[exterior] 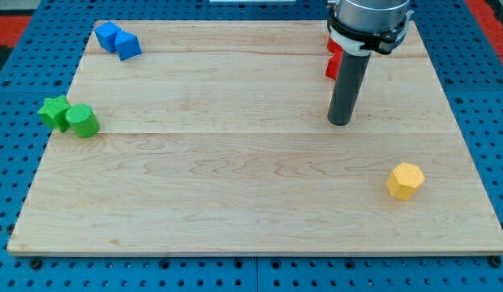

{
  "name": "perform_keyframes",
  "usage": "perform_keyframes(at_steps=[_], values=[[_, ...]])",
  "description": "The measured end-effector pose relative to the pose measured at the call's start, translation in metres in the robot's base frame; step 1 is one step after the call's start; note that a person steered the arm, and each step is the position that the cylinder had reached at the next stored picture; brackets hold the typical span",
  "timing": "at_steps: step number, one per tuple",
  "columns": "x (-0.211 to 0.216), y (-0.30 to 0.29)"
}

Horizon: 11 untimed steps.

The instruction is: Separate the green circle from the green star

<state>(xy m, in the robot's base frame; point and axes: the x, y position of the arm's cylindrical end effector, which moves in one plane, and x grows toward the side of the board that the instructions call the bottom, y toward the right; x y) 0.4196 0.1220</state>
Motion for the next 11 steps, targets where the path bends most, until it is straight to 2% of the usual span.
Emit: perform_keyframes(at_steps=[1,2,3,4,5,6,7,9,10,11], values=[[0.034,-0.019],[0.095,-0.064],[0.131,-0.175],[0.135,-0.295],[0.112,-0.390],[0.089,-0.425],[0.084,-0.427],[0.006,-0.426],[-0.018,-0.425],[-0.006,-0.388]])
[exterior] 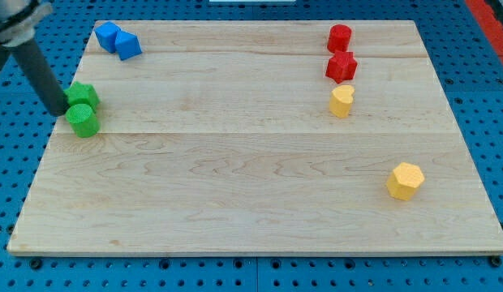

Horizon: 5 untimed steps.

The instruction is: Separate the green circle from the green star

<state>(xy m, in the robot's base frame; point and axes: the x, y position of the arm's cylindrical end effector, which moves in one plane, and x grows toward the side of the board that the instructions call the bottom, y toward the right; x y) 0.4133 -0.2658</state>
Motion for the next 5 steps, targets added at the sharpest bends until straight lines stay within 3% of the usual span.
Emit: perform_keyframes(at_steps=[3,4,5], values=[[0.041,0.104],[0.060,0.080],[0.078,0.116]])
